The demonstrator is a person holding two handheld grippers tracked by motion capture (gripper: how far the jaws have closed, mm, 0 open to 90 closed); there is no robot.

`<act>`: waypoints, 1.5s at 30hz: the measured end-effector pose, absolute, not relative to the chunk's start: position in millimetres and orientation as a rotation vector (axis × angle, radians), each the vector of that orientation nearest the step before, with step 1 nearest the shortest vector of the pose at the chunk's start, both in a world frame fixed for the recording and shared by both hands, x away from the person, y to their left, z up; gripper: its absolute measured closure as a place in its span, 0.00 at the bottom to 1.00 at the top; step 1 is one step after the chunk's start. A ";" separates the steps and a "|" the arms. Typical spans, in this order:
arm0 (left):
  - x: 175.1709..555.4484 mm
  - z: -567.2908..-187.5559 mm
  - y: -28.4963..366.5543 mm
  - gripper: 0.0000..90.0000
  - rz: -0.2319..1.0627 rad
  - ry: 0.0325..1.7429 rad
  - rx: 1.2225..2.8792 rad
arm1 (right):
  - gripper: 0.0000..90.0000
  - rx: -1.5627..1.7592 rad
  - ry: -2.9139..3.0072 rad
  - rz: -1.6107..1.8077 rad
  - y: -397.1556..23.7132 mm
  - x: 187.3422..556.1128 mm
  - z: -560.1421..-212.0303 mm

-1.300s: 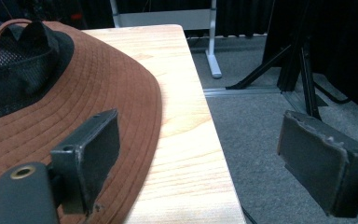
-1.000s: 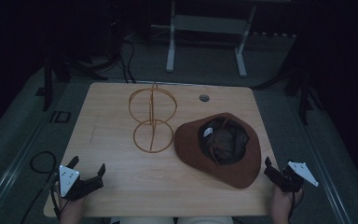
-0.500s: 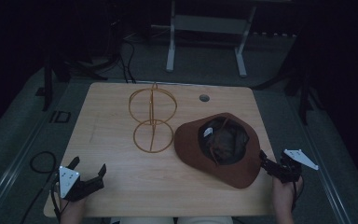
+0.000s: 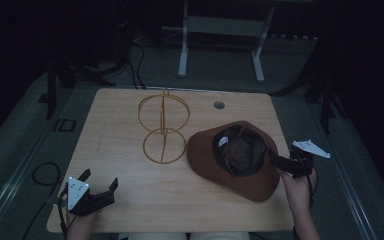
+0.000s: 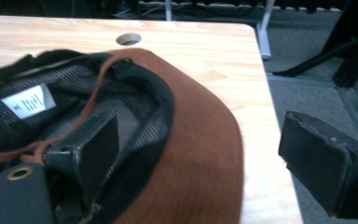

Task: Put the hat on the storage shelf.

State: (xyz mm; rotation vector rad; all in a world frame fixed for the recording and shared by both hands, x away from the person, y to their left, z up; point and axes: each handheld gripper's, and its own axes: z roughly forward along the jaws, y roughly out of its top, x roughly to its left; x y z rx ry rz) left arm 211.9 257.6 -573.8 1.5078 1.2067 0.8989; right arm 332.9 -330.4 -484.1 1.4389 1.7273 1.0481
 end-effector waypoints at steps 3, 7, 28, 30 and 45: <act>211.5 -573.1 256.3 0.03 0.891 1.207 1.517 | 0.15 1.431 1.760 1.052 -322.8 341.4 -483.5; 209.6 -571.2 253.9 0.03 0.908 1.187 1.517 | 0.16 1.441 1.787 1.044 -314.2 354.0 -483.7; 208.3 -570.4 253.7 0.03 0.893 1.200 1.519 | 0.28 1.632 1.907 0.809 -290.1 420.5 -521.0; 208.5 -570.6 253.4 0.03 0.893 1.202 1.523 | 0.30 1.640 1.919 0.783 -287.7 423.0 -525.6; 208.1 -570.8 252.4 0.03 0.896 1.202 1.539 | 0.47 1.609 1.866 0.599 -270.9 426.1 -549.3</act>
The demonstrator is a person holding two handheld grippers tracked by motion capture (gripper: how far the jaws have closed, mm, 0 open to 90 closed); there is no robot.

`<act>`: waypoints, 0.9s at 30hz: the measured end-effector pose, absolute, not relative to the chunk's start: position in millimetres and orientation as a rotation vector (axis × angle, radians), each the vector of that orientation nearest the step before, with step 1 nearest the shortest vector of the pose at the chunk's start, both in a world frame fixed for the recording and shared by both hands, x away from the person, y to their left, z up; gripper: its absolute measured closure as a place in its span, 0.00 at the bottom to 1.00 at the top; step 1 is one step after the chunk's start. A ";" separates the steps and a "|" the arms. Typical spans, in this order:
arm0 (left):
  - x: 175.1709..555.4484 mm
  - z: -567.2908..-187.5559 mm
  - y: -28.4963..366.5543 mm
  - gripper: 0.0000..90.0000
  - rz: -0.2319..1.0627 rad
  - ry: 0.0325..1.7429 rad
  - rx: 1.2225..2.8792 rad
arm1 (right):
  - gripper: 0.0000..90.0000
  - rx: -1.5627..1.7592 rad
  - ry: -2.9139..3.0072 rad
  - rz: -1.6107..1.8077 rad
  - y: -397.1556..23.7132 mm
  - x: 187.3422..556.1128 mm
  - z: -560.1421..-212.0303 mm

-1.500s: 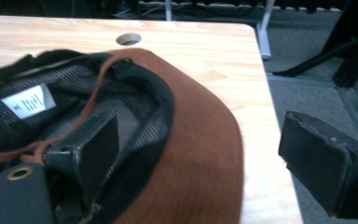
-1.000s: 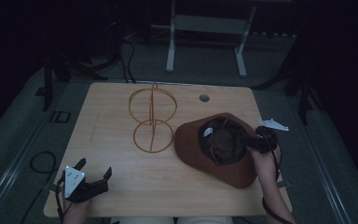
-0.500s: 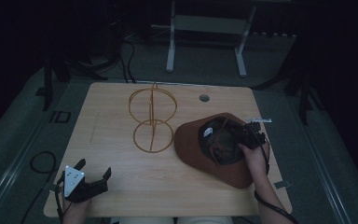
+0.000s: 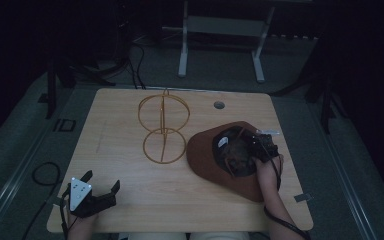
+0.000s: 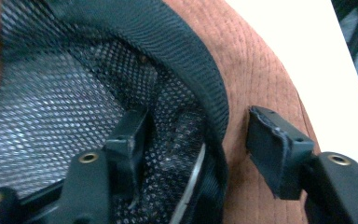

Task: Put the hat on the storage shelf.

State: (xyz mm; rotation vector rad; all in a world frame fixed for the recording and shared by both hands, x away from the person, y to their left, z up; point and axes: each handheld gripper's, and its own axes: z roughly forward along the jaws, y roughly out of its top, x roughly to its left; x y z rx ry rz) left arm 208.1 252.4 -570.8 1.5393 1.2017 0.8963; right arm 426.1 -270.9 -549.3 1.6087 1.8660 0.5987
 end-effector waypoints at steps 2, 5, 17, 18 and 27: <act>207.7 -570.8 253.2 0.03 0.894 1.202 1.534 | 0.63 1.540 1.833 0.517 -265.5 422.9 -554.7; 207.7 -570.7 253.5 0.03 0.893 1.207 1.531 | 0.79 1.496 1.807 0.475 -265.2 420.2 -555.6; 208.9 -571.8 252.3 0.03 0.886 1.206 1.540 | 0.94 1.494 1.760 0.761 -274.7 405.6 -512.7; 208.8 -571.7 252.3 0.03 0.884 1.207 1.538 | 0.94 1.480 1.753 0.776 -274.1 403.4 -508.4; 209.2 -571.0 253.0 0.03 0.880 1.221 1.530 | 0.94 1.402 1.674 0.947 -275.0 382.5 -461.4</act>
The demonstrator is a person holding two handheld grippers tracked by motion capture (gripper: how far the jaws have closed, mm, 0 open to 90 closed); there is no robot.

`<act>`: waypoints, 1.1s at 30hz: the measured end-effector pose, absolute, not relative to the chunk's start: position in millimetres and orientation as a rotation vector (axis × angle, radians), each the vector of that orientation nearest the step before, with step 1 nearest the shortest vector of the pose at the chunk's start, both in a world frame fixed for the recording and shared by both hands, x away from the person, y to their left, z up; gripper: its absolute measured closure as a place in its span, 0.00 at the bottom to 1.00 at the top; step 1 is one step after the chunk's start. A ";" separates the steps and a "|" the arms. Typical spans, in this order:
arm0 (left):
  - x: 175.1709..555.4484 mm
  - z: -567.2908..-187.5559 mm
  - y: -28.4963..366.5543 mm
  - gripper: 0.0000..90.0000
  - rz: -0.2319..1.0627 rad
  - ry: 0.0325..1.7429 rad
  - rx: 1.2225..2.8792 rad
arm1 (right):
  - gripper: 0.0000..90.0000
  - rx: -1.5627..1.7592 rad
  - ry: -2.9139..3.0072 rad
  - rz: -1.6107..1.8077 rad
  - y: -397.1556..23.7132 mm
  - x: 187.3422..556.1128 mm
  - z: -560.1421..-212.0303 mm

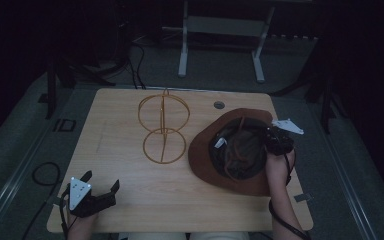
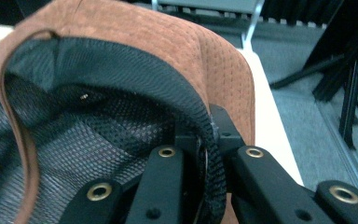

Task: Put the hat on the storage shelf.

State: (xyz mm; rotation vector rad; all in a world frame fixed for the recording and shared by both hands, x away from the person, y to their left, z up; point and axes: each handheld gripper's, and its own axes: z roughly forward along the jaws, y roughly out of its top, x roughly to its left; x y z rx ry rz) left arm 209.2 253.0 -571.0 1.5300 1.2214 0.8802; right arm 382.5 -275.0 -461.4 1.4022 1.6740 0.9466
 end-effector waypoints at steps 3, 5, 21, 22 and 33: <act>209.5 -570.1 252.0 0.03 0.874 1.227 1.533 | 0.94 1.379 1.657 0.970 -274.9 377.5 -450.1; 208.6 -566.4 249.0 0.03 0.884 1.223 1.554 | 0.94 1.341 1.626 0.988 -275.3 370.1 -434.6; 208.6 -519.9 235.6 0.04 0.775 1.160 1.566 | 0.94 1.297 1.585 1.119 -294.2 341.6 -396.2; 209.4 -515.1 234.6 0.04 0.776 1.151 1.562 | 0.94 1.300 1.582 1.123 -295.6 340.9 -395.4; 224.6 -471.8 218.4 0.06 0.739 1.071 1.556 | 0.94 1.285 1.570 1.129 -296.8 335.4 -390.6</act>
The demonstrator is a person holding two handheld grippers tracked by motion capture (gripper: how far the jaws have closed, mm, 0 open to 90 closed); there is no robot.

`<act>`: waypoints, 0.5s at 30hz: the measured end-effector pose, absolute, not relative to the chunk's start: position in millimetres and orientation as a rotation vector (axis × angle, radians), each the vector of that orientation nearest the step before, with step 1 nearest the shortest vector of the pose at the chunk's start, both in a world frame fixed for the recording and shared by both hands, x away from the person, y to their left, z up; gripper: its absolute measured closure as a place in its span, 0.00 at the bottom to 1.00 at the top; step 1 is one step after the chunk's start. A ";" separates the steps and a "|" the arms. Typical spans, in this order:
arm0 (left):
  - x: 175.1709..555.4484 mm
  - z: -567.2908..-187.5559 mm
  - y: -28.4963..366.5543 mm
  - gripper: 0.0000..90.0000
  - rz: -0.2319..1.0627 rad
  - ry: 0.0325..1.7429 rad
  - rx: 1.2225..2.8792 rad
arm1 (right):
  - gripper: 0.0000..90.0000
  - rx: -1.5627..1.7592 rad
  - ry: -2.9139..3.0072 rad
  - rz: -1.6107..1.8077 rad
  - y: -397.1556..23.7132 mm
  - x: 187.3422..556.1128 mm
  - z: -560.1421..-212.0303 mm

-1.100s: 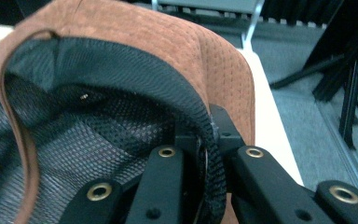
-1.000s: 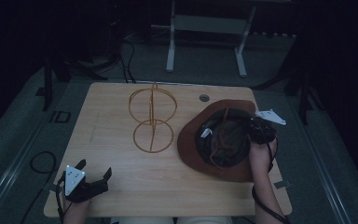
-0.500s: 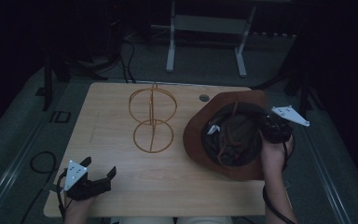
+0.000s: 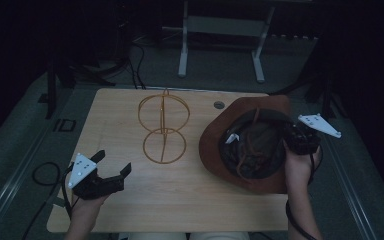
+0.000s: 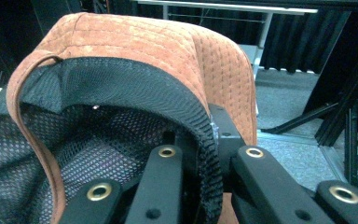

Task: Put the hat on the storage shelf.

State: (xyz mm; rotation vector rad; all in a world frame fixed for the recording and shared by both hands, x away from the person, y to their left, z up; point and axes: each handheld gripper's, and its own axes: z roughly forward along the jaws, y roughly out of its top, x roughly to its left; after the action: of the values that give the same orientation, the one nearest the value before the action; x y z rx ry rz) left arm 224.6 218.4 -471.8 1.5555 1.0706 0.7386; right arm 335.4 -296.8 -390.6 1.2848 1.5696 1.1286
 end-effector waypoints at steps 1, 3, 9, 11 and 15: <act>227.9 -465.1 213.2 0.06 0.726 1.054 1.554 | 0.94 1.283 1.571 1.128 -296.4 334.7 -390.8; 230.6 -458.9 208.5 0.06 0.728 1.043 1.566 | 0.94 1.283 1.576 1.132 -295.9 333.6 -392.2; 241.6 -429.9 186.6 0.06 0.706 0.970 1.597 | 0.94 1.274 1.588 1.133 -294.5 330.2 -393.6; 246.3 -419.9 176.3 0.07 0.719 0.941 1.614 | 0.94 1.266 1.588 1.134 -293.7 328.6 -393.4; 258.2 -405.8 156.5 0.07 0.692 0.888 1.634 | 0.94 1.267 1.589 1.144 -294.0 326.9 -393.5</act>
State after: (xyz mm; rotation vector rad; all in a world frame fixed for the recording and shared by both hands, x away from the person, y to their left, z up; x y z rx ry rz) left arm 258.2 156.5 -405.8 1.6343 0.8878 0.6918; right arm 326.9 -294.0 -393.5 1.2672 1.5885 1.1445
